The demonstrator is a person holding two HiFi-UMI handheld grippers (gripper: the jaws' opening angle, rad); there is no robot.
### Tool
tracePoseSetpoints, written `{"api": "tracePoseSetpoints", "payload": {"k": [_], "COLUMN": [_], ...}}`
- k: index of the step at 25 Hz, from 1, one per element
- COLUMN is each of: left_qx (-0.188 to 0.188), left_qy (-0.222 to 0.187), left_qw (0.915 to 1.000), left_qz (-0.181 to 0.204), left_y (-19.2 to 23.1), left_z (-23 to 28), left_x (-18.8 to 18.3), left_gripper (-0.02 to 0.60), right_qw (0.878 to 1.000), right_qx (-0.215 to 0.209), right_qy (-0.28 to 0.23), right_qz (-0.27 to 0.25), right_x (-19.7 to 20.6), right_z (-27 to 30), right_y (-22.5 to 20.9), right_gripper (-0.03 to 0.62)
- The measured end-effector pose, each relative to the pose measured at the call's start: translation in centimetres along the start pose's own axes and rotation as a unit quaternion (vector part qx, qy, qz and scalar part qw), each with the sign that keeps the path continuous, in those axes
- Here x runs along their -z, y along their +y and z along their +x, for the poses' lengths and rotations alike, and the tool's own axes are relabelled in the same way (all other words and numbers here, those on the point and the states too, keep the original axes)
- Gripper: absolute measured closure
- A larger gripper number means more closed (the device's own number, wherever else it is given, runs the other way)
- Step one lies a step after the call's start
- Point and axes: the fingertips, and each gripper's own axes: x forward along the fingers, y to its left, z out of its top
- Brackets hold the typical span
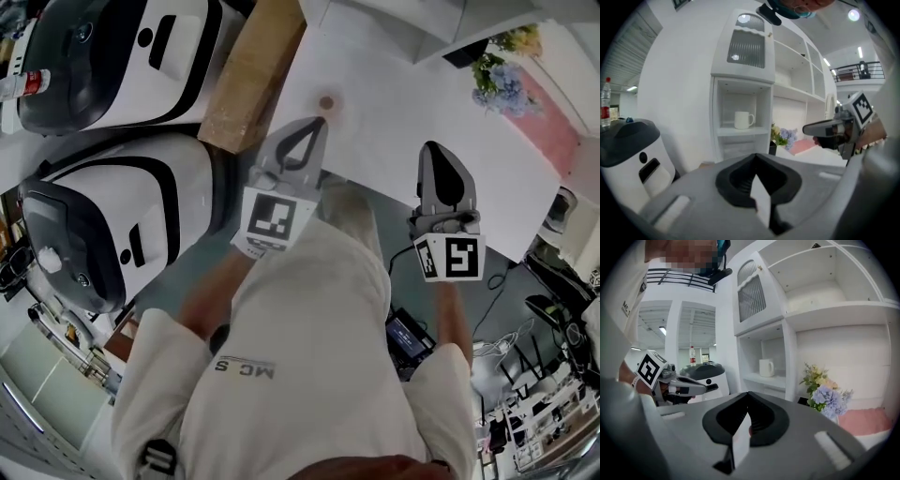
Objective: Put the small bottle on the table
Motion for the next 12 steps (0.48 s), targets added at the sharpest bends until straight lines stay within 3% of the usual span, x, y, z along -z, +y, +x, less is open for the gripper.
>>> {"api": "tracePoseSetpoints", "payload": {"k": [7, 12], "left_qx": [-0.005, -0.005], "left_qy": [-0.035, -0.038], "left_qw": [0.9994, 0.9992], "left_qz": [-0.006, -0.009], "left_y": [-0.8, -1.0], "left_z": [-2.3, -3.7], "left_x": [-4.9, -6.9], "left_gripper": [0.581, 0.581], "right_qw": [1.0, 1.0], "right_qx": [0.002, -0.011], "right_qy": [-0.017, -0.025], "right_qz": [-0.004, -0.009], "right_x": [-3.4, -4.9], "right_z": [-2.6, -4.1], "right_y": [-0.4, 0.1], "right_gripper": [0.599, 0.6]}}
